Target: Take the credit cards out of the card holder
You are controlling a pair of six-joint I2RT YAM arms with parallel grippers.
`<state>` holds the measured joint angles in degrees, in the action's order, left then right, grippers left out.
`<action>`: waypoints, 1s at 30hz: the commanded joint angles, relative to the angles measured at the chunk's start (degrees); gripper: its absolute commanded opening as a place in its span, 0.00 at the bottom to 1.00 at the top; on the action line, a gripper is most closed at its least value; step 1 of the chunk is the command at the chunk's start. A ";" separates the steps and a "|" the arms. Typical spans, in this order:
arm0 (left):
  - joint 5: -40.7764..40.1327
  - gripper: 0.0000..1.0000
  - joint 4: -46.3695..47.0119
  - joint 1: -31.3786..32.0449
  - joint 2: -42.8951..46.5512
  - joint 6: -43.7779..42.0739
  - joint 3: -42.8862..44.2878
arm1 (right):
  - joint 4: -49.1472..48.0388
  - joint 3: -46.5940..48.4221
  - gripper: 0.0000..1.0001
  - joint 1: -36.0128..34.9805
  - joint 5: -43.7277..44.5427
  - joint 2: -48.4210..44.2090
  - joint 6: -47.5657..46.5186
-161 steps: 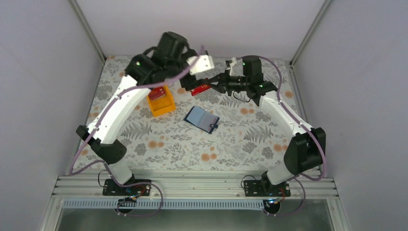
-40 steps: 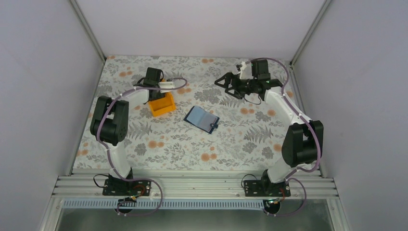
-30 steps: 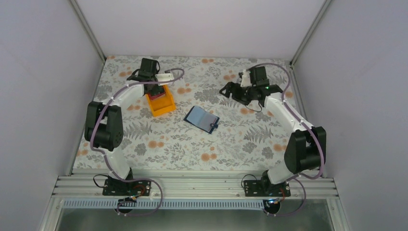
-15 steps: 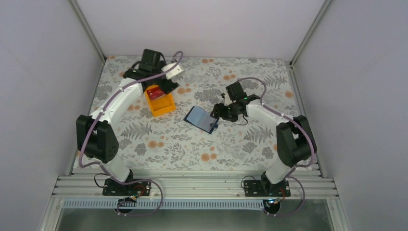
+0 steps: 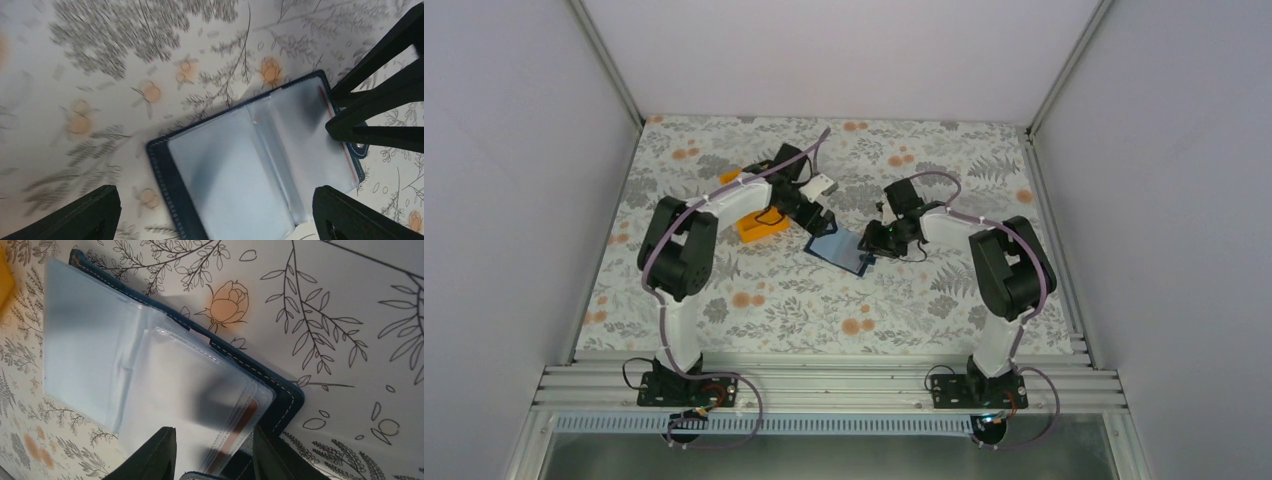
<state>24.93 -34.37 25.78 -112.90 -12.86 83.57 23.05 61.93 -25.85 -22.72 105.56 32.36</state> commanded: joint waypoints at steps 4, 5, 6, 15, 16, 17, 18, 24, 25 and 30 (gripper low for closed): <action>3.49 0.95 1.64 1.06 -5.89 7.30 -1.76 | -3.01 -1.12 0.40 2.48 0.11 1.84 0.25; 3.67 0.95 1.69 1.15 -6.12 7.37 -2.08 | -3.18 -1.04 0.40 3.07 0.02 1.83 -0.06; 4.00 0.95 1.68 1.37 -6.33 7.51 -2.42 | -3.42 -1.02 0.40 3.52 -0.28 1.84 -0.48; 16.46 0.82 2.39 2.35 -9.02 10.36 -2.43 | -5.91 1.32 0.28 3.96 -11.66 5.57 -1.56; 17.12 0.78 2.45 2.37 -9.27 10.66 -2.04 | -6.22 1.08 0.28 3.96 -12.06 5.06 -1.48; 18.08 0.74 2.54 2.30 -9.52 11.01 -1.59 | -6.38 0.82 0.28 3.90 -12.64 4.57 -1.45; 19.08 0.72 2.46 2.27 -9.84 11.32 -1.20 | -6.62 0.56 0.28 3.77 -13.33 4.15 -1.39; 21.38 0.40 1.13 2.01 -10.62 10.89 1.33 | -8.47 -0.49 0.26 3.57 -17.81 1.91 -0.99; 21.68 0.32 0.95 1.97 -10.39 10.66 1.22 | -8.66 -0.35 0.26 3.56 -18.33 1.28 -1.05; 23.43 0.02 -0.81 1.17 -8.83 8.15 2.02 | -5.87 1.76 0.27 5.18 -19.99 -2.05 -4.36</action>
<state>43.81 -34.39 26.92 -122.67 -2.72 83.57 17.37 61.84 -21.45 -38.35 108.55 30.83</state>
